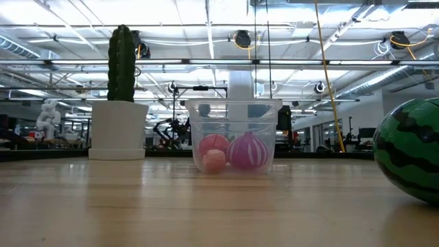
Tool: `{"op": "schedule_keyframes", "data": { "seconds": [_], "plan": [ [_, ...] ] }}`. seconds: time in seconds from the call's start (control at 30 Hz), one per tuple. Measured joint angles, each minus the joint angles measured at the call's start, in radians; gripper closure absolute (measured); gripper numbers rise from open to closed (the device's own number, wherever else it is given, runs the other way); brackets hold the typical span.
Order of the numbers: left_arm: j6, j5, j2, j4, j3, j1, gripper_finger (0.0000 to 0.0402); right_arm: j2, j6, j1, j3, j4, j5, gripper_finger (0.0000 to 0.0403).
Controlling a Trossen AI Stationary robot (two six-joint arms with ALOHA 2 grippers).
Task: Pick and placing Produce into tupperware
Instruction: Put the green watermelon into the transparent bin
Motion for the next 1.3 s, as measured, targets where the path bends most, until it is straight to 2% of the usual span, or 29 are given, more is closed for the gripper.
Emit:
{"op": "schedule_keyframes", "data": {
  "seconds": [0.13, 0.33, 0.57, 0.7, 0.83, 1.13, 1.3],
  "plan": [
    [0.0, -0.011, 0.0, 0.0, 0.0, 0.001, 0.0149, -0.014, -0.027, 0.002, -0.085, 0.161, -0.007, 0.0117],
    [-0.003, -0.015, 0.0, 0.0, 0.0, 0.001, 0.0149, -0.047, -0.115, -0.003, -0.238, 0.348, -0.105, 0.0117],
    [-0.019, -0.015, 0.0, 0.0, 0.0, 0.001, 0.0149, -0.137, 0.116, -0.029, -0.398, 0.399, -0.104, 0.0117],
    [-0.021, -0.01, 0.0, 0.0, 0.0, 0.001, 0.0149, -0.224, 0.063, -0.028, -0.453, 0.404, -0.03, 0.0117],
    [-0.028, -0.004, 0.0, 0.001, 0.0, 0.001, 0.0149, -0.298, 0.018, -0.006, -0.457, 0.45, 0.099, 0.0117],
    [-0.031, 0.015, 0.0, 0.001, 0.0, 0.002, 0.0149, -0.339, -0.248, 0.009, -0.538, 0.803, 0.107, 0.0117],
    [-0.05, 0.018, 0.0, 0.002, 0.0, 0.002, 0.0149, -0.339, -0.238, -0.023, -0.558, 0.778, 0.112, 0.0117]
  ]
}}
